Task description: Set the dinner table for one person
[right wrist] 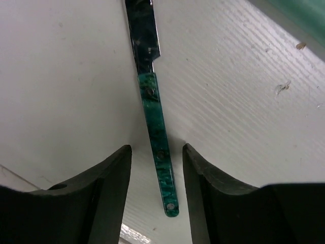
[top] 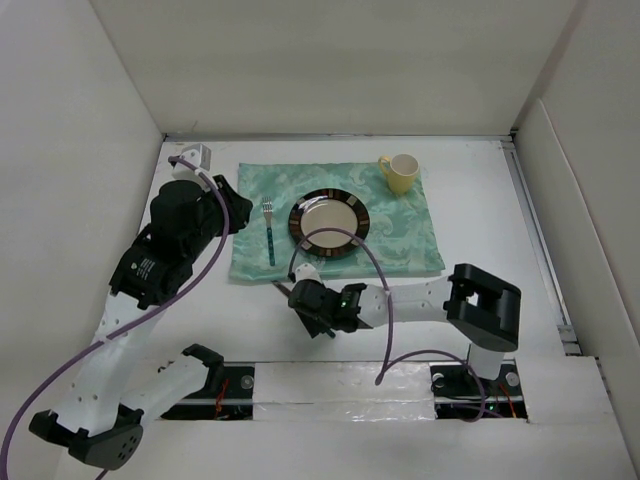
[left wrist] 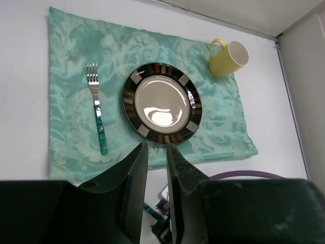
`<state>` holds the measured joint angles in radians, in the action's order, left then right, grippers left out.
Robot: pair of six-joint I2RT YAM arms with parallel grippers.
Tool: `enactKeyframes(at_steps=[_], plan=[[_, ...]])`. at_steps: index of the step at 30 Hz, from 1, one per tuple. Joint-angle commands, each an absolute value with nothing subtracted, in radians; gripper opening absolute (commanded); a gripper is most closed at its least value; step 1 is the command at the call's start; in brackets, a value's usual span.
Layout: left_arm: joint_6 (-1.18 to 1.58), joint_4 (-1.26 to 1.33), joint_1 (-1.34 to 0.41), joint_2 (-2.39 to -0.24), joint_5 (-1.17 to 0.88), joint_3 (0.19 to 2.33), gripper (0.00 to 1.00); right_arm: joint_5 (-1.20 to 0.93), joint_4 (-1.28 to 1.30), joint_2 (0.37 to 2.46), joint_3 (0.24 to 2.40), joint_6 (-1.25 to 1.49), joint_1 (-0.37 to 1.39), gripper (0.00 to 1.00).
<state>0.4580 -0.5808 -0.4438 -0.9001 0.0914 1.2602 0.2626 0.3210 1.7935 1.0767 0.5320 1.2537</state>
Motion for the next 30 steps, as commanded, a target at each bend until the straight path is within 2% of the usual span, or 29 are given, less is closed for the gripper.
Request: enactKeyframes(at_steps=[1,3,4,5,8,13,16,20,25,30], plan=[[0.488,-0.575,-0.448,-0.861,0.112,1.239,0.18,0.265,0.259,1.862,1.049,0.528,1.279,0.49],[0.492,-0.583,-0.448,-0.856,0.124,1.232,0.18,0.259,0.255,1.89,1.052,0.54,1.289,0.21],[0.497,-0.587,-0.448,-0.856,0.129,1.233,0.18,0.258,0.288,1.897,1.069,0.551,1.322,0.04],[0.497,-0.588,-0.448,-0.856,0.13,1.235,0.18,0.258,0.288,1.898,1.069,0.551,1.322,0.0],[0.499,-0.598,-0.448,-0.847,0.144,1.239,0.19,0.239,0.365,1.829,1.083,0.555,1.393,0.0],[0.483,-0.611,-0.448,-0.851,0.186,1.256,0.22,0.227,0.5,1.546,1.124,0.568,1.436,0.0],[0.479,-0.603,-0.448,-0.862,0.187,1.269,0.22,0.216,0.526,1.404,1.16,0.561,1.318,0.0],[0.483,-0.565,-0.448,-0.88,0.144,1.252,0.23,0.268,0.491,1.35,1.167,0.493,1.076,0.0],[0.491,-0.534,-0.448,-0.89,0.112,1.238,0.25,0.246,0.436,1.448,1.205,0.439,0.719,0.0],[0.483,-0.548,-0.448,-0.881,0.129,1.239,0.26,0.164,0.385,1.633,1.267,0.364,0.546,0.0]])
